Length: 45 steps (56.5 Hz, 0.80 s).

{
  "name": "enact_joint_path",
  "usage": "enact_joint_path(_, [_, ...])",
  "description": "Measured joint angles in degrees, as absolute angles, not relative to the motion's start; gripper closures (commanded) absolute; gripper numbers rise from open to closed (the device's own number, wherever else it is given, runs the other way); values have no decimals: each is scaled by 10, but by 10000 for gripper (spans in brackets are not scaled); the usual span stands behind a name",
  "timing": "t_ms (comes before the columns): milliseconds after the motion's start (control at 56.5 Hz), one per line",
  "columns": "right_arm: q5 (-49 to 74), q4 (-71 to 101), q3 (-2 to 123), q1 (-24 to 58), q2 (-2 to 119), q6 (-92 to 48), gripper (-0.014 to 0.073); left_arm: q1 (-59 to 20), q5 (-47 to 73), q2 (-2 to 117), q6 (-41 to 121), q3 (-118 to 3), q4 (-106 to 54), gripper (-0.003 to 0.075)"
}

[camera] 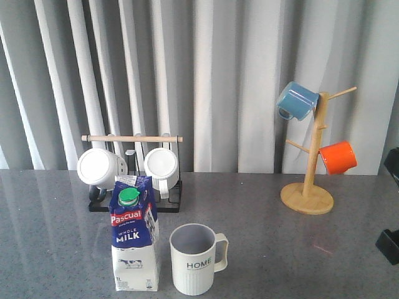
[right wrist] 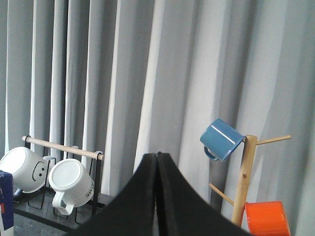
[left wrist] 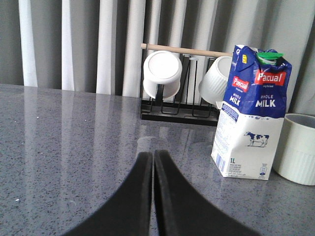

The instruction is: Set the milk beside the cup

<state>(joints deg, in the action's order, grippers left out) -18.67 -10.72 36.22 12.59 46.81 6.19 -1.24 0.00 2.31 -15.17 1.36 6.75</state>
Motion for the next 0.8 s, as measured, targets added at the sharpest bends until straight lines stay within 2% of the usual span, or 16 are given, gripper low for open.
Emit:
enact_joint_path(266, [-187, -107, 362, 126, 468, 62, 602, -12, 60, -7, -118, 14, 70, 727])
enact_joint_path(797, [-182, -107, 362, 126, 468, 62, 602, -12, 60, -7, -83, 14, 70, 727])
